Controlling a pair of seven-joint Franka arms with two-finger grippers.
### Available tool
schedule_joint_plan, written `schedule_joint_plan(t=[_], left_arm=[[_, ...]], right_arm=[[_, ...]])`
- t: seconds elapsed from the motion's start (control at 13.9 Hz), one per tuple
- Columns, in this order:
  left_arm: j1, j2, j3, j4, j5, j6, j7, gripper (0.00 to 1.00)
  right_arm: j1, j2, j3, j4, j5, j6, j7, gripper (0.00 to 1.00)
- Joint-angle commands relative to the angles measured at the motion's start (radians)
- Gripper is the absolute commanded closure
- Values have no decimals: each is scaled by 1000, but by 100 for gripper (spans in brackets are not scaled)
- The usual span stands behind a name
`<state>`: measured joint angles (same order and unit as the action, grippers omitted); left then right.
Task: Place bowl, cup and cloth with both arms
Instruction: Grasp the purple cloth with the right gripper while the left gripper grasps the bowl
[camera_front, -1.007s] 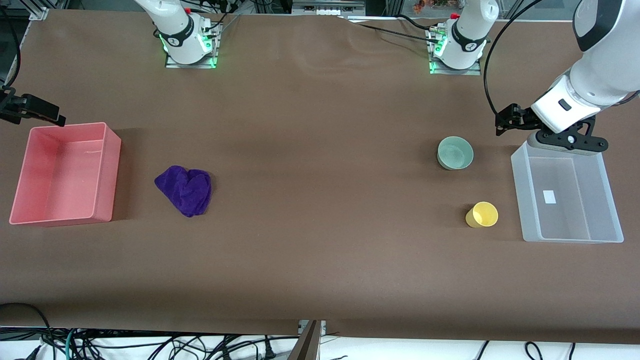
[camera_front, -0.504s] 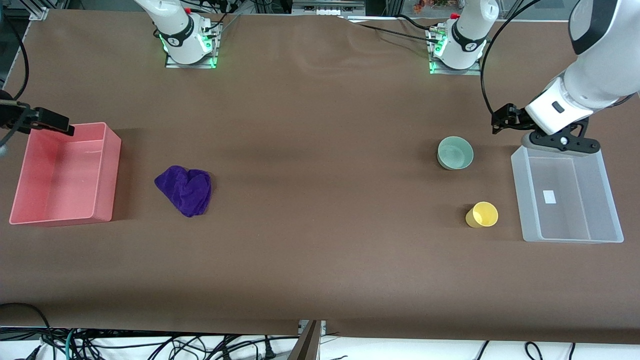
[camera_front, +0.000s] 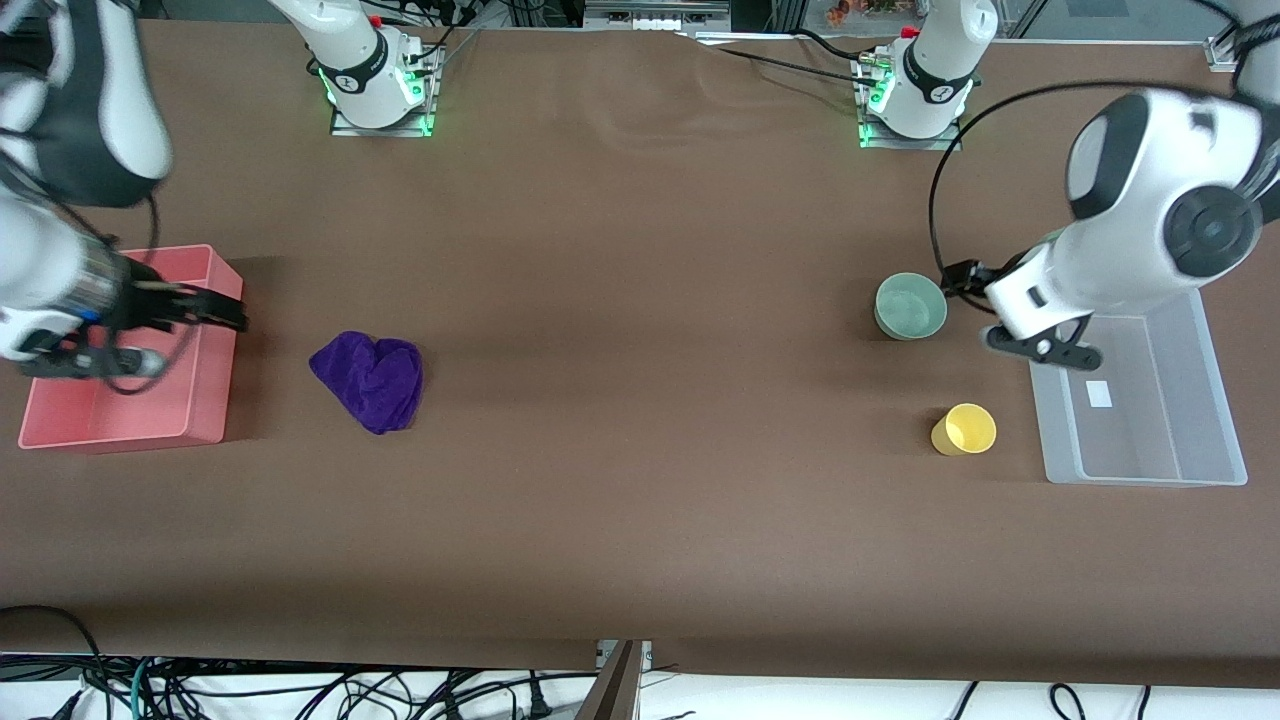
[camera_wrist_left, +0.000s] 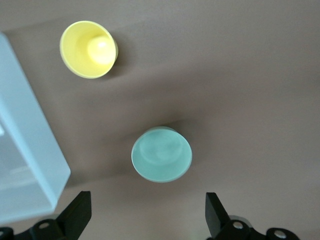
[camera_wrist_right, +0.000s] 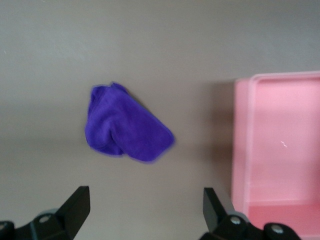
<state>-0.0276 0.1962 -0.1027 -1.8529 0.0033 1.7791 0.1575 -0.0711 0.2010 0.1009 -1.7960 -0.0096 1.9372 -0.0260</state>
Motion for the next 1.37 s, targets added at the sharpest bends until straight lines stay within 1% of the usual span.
schedule_joint_plan(t=[0.0, 0.07, 0.22, 0.36, 0.43, 0.5, 0.58, 0.72, 0.79, 0.86, 0.94, 1.01, 1.08, 1.15, 1.29], left_arm=[[11, -27, -2, -194, 27, 175, 153, 0], [12, -27, -2, -241, 27, 222, 231, 0], [20, -26, 0, -333, 29, 320, 338, 0], [26, -5, 0, -429, 29, 489, 446, 0], [41, 17, 0, -457, 27, 549, 485, 1], [50, 38, 0, -459, 29, 568, 499, 5], [51, 60, 0, -459, 29, 572, 505, 13], [52, 101, 0, -465, 29, 612, 511, 24], [52, 109, 0, -470, 29, 629, 530, 32], [52, 117, 0, -468, 29, 631, 560, 53], [55, 120, 0, -467, 29, 643, 577, 75], [60, 126, 0, -467, 29, 651, 582, 90], [61, 129, 0, -467, 29, 652, 585, 100], [60, 124, 0, -465, 29, 652, 596, 100], [61, 86, 1, -456, 29, 631, 635, 100]], right_arm=[[-2, 0, 57, -153, -1, 207, 78, 0], [-1, 24, 75, -175, -3, 260, 118, 0], [11, 79, 79, -215, -3, 365, 130, 0], [30, 133, 80, -261, -3, 494, 133, 0], [40, 164, 82, -270, -3, 541, 133, 0], [53, 190, 82, -270, -4, 572, 132, 0], [56, 213, 82, -270, -6, 606, 121, 0], [59, 260, 82, -270, -7, 675, 110, 0], [69, 279, 82, -270, -7, 704, 110, 0], [77, 291, 82, -272, -7, 732, 110, 1], [80, 299, 82, -275, -7, 744, 110, 19], [80, 299, 82, -281, -7, 744, 109, 63], [83, 299, 82, -281, -7, 740, 110, 96], [83, 298, 82, -283, -7, 737, 109, 100], [83, 287, 80, -276, -7, 735, 74, 100]])
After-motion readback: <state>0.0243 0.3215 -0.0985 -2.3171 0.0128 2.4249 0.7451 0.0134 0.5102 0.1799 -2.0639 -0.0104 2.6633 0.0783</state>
